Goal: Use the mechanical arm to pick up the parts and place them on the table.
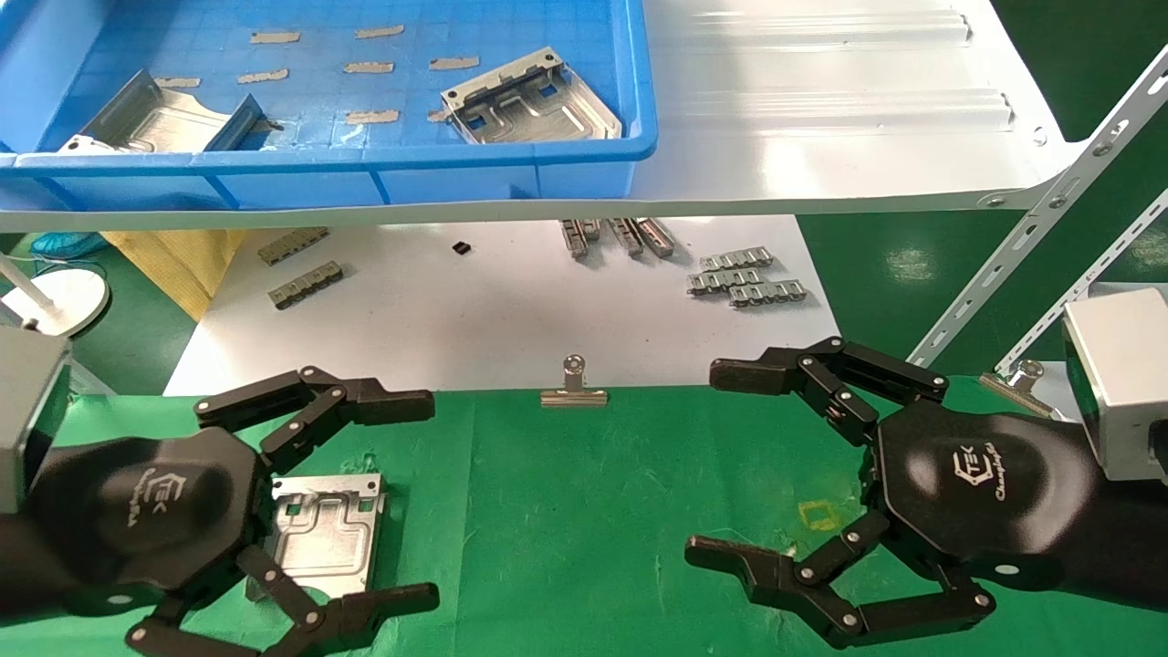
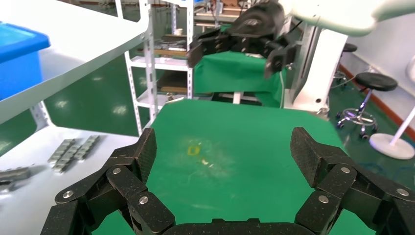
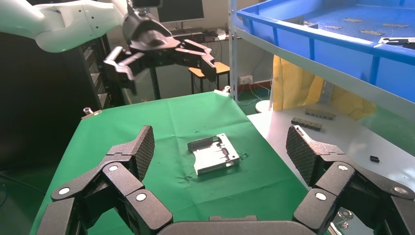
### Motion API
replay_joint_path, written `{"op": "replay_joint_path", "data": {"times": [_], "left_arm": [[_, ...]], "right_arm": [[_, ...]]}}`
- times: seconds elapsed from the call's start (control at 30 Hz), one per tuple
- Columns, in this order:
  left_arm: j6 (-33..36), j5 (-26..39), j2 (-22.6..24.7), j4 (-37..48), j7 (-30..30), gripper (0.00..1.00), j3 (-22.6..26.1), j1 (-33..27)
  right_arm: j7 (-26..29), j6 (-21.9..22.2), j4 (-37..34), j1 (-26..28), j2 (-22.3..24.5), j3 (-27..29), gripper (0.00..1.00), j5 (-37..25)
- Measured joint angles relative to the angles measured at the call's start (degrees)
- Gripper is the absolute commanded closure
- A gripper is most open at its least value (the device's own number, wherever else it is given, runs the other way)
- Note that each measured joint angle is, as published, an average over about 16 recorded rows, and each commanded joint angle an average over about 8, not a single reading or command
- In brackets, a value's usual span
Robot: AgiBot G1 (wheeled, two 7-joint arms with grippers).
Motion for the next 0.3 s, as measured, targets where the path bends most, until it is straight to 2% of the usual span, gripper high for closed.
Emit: {"op": "replay_joint_path", "data": {"times": [0.3], "left_arm": [[-0.4,-0.8,-0.6,-3.6,-2.4,0.00,-2.6,2.1]], "right_arm": [[0.0,0.0,0.0,0.0,0.0,0.0,0.00,0.0]]}}
